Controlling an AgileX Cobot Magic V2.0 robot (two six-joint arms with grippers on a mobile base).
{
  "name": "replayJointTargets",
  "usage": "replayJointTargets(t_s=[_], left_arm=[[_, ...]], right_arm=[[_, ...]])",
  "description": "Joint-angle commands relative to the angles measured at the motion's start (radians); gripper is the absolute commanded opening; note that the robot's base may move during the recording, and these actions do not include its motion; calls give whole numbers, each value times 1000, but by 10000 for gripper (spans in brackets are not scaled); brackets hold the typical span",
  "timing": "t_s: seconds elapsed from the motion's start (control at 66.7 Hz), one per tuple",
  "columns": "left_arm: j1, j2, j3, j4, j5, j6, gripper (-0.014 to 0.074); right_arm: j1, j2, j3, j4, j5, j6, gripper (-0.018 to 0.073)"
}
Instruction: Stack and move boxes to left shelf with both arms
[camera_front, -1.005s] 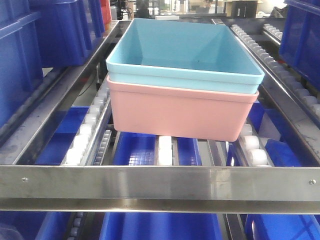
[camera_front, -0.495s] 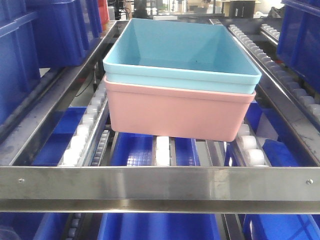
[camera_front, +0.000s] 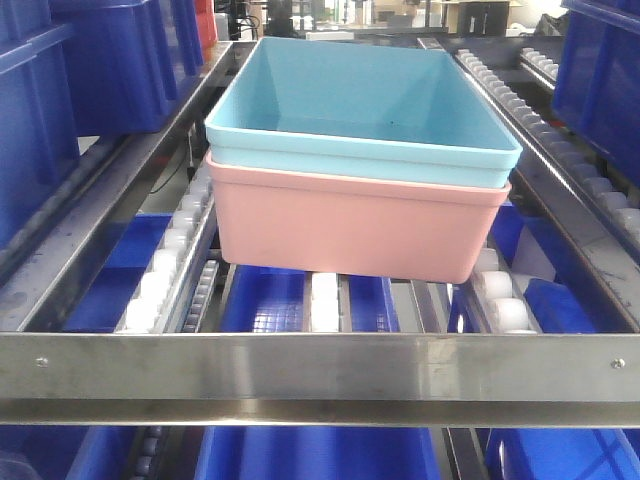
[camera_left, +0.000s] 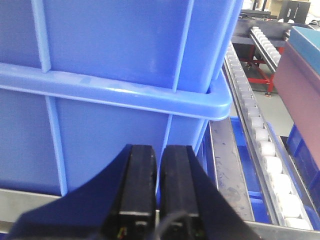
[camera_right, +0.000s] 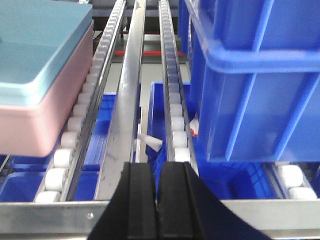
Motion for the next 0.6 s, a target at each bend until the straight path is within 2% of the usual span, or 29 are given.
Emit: replayJointTargets(t_s=[0.0,0.585], left_arm=[[-1,-17,29,3,-81,1,11],[-1,-17,29,3,-81,1,11]], right_arm=[[-8,-20,-12,4,-108,-3,55],[-8,-20,-12,2,-120,-3,55]])
